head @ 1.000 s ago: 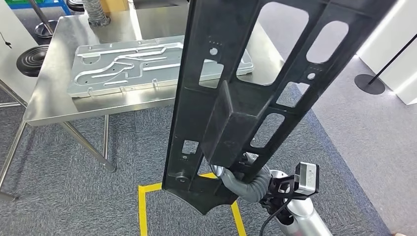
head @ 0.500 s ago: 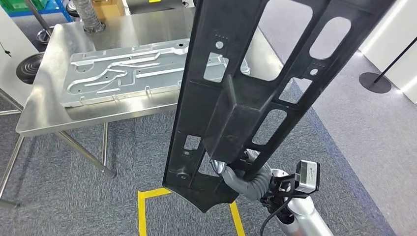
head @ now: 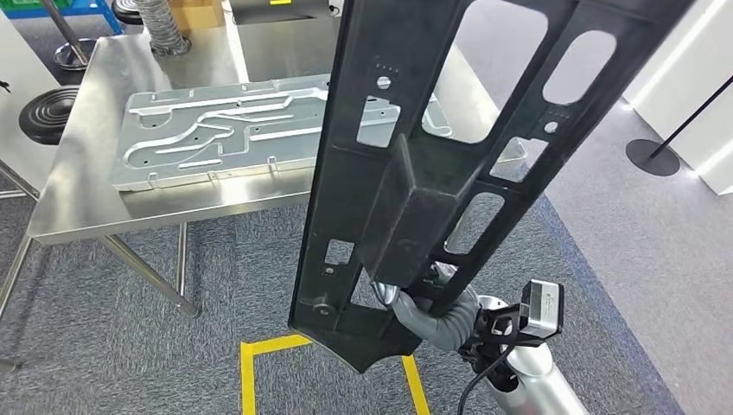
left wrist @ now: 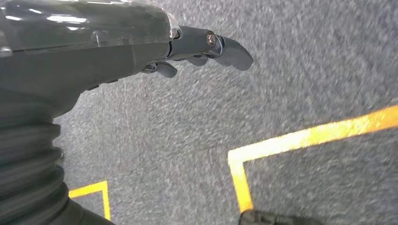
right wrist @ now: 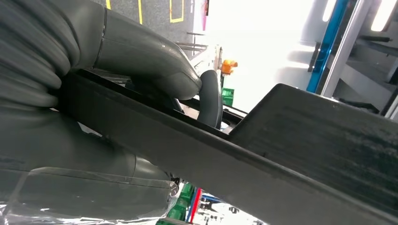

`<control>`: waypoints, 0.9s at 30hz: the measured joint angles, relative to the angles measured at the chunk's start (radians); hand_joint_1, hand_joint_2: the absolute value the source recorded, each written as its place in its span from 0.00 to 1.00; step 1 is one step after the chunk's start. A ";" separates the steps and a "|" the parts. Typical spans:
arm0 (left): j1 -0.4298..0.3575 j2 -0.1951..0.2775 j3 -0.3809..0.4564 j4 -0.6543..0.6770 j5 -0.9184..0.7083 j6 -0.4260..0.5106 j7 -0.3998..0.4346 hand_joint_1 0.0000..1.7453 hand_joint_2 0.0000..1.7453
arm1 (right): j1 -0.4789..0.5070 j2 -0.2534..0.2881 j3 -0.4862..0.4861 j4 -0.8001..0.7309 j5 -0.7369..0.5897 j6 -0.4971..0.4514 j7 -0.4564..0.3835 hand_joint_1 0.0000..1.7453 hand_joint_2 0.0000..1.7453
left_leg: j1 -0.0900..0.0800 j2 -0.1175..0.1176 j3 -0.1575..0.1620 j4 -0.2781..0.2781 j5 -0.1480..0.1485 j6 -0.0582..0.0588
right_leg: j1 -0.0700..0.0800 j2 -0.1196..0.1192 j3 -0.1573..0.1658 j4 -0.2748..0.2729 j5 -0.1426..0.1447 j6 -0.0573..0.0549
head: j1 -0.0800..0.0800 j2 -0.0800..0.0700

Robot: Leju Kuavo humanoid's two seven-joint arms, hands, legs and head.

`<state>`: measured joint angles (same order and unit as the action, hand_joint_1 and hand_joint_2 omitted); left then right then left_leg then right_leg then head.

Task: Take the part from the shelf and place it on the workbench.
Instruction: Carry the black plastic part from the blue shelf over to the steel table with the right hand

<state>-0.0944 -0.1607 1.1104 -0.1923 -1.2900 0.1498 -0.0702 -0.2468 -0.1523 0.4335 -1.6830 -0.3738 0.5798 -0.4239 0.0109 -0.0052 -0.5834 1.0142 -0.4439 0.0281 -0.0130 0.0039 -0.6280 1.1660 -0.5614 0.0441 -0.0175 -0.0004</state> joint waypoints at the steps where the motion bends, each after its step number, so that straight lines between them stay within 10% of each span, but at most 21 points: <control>1: 0.000 0.000 0.000 0.000 0.000 0.000 0.000 0.00 1.00 | 0.000 0.000 0.000 0.002 -0.001 -0.001 0.000 1.00 1.00 | -0.002 0.000 0.001 0.000 -0.002 0.003 | 0.000 0.000 -0.040 0.069 -0.023 0.002 | 0.000 0.000; 4: 0.001 0.000 0.000 0.000 -0.002 -0.002 0.000 0.00 1.00 | 0.002 -0.003 0.000 0.010 -0.001 -0.003 0.000 1.00 1.00 | -0.007 -0.002 0.010 0.001 -0.009 0.006 | 0.001 0.000 -0.081 0.102 0.011 -0.004 | 0.000 0.000; 8: 0.001 -0.003 0.000 0.000 -0.002 -0.004 0.000 0.00 1.00 | -0.001 -0.006 0.000 0.012 -0.002 -0.005 0.000 1.00 1.00 | -0.014 -0.004 0.029 0.001 -0.024 0.000 | 0.015 -0.002 0.018 -0.135 0.129 -0.035 | 0.000 0.000; 13: -0.001 -0.004 0.000 0.000 -0.002 -0.004 0.001 0.00 1.00 | -0.004 -0.007 0.000 0.012 -0.002 -0.004 -0.001 1.00 1.00 | -0.014 0.001 0.024 0.026 -0.053 -0.025 | 0.009 -0.002 0.042 -0.176 0.129 -0.051 | 0.000 0.000; 16: 0.000 -0.004 0.000 0.000 -0.002 -0.004 0.001 0.00 1.00 | -0.008 -0.007 0.001 0.014 -0.003 -0.004 -0.001 1.00 1.00 | -0.005 0.001 -0.058 0.195 -0.130 -0.040 | 0.007 -0.005 0.055 -0.184 0.124 -0.058 | 0.000 0.000; 19: 0.002 -0.003 0.000 0.000 -0.001 -0.004 0.003 0.00 1.00 | -0.009 -0.007 0.002 0.019 -0.003 -0.004 0.001 1.00 1.00 | 0.006 0.001 -0.103 0.251 -0.114 -0.054 | 0.005 -0.004 0.062 -0.178 0.112 -0.054 | 0.000 0.000; 22: 0.000 -0.002 0.000 0.000 -0.001 -0.004 0.004 0.00 1.00 | -0.013 -0.007 0.002 0.021 -0.005 -0.005 0.004 1.00 1.00 | 0.013 0.002 -0.032 0.077 -0.014 -0.060 | 0.001 -0.002 0.070 -0.160 0.092 -0.038 | 0.000 0.000; 27: 0.002 -0.002 0.000 0.000 -0.002 -0.003 0.005 0.00 1.00 | -0.022 -0.007 0.006 0.022 -0.011 -0.008 0.007 1.00 1.00 | 0.009 -0.002 -0.011 0.022 -0.011 -0.028 | 0.003 -0.002 0.066 -0.150 0.079 -0.012 | 0.000 0.000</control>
<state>-0.0929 -0.1631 1.1104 -0.1919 -1.2918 0.1469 -0.0656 -0.2686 -0.1591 0.4393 -1.6606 -0.3847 0.5719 -0.4169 0.0201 -0.0074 -0.5941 1.0359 -0.4548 -0.0003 -0.0096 0.0015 -0.5616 1.0162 -0.4821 0.0323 -0.0174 -0.0004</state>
